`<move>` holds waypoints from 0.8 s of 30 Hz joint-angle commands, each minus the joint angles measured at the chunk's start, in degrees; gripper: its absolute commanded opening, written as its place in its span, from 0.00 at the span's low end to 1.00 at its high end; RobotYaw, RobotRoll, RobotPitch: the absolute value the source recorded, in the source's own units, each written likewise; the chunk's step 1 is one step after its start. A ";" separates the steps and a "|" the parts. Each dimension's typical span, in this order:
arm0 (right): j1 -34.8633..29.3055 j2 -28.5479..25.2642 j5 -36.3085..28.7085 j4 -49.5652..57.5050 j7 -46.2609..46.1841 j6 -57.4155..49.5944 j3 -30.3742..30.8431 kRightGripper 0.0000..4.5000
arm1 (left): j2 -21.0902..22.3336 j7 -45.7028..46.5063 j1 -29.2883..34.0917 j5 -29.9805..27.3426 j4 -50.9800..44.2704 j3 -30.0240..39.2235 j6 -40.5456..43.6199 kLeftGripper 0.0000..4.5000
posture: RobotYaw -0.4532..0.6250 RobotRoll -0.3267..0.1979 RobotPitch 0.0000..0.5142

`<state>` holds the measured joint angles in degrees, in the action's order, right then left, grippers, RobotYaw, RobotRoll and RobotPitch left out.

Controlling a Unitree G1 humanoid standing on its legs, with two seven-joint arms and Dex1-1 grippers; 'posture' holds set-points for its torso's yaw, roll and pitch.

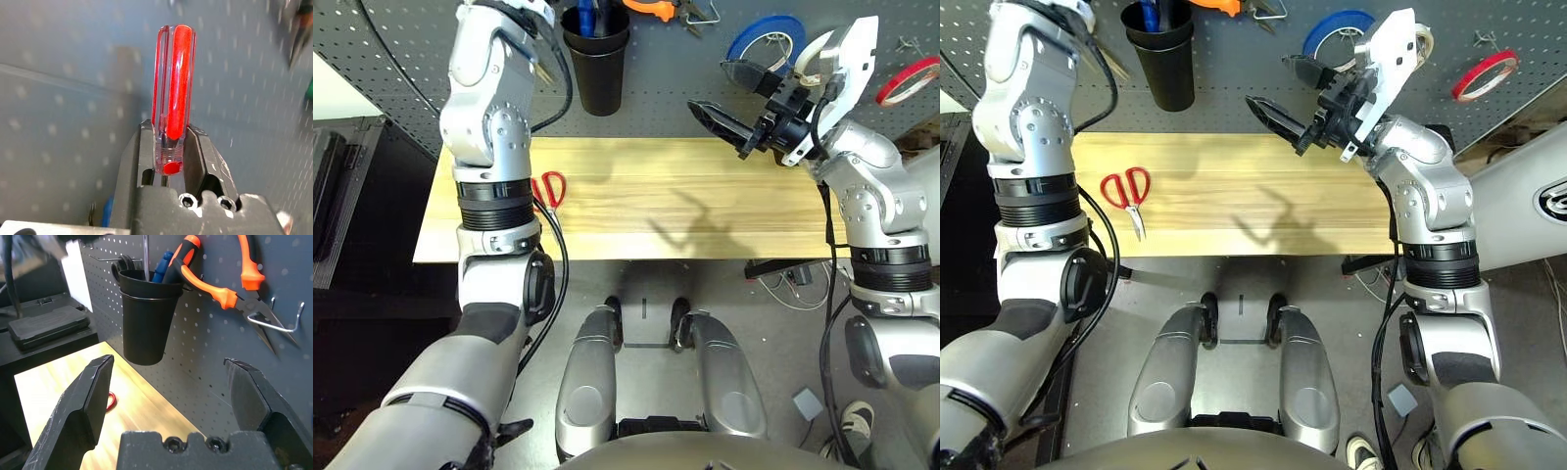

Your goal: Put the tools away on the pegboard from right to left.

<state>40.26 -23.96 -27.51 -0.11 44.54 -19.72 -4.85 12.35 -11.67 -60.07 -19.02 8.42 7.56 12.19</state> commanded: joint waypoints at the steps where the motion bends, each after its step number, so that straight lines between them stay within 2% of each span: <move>1: -0.93 -0.49 0.14 1.03 0.06 0.00 -0.02 1.00 | -0.11 -1.02 1.31 2.78 0.54 -1.92 -1.99 0.19 | 0.40 0.62 0.54; 2: -0.90 -0.51 0.15 0.99 0.06 0.03 -0.02 1.00 | -0.08 -1.10 1.52 3.14 0.68 -2.04 -2.10 0.19 | 0.40 0.62 0.54; 3: -0.85 -0.55 0.12 0.92 0.09 0.03 -0.07 1.00 | 0.07 -1.40 1.80 3.51 0.79 -2.19 -2.40 0.26 | 0.40 0.62 0.54; 4: -0.87 -0.58 0.11 0.92 0.10 0.05 -0.10 1.00 | 0.26 -1.76 2.25 3.81 0.80 -2.26 -2.66 0.27 | 0.40 0.62 0.54; 7: -0.88 -0.56 0.09 0.85 0.18 0.02 -0.03 1.00 | 0.92 -2.03 3.01 5.74 1.81 -2.60 -4.27 0.19 | 0.40 0.62 0.54; 17: -1.55 -0.30 0.15 1.01 0.39 0.18 0.35 1.00 | 3.60 -6.10 4.71 6.73 -1.88 -4.23 -0.60 0.99 | 0.41 0.62 0.53; 24: -1.27 -0.06 0.22 0.44 0.39 0.47 0.40 1.00 | 9.62 -9.58 5.80 5.34 -11.88 -3.89 8.21 0.99 | 0.44 0.62 0.54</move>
<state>39.74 -23.86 -27.48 -0.12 44.53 -19.56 -4.69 21.45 -20.18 -55.31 -13.25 -0.09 3.98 18.09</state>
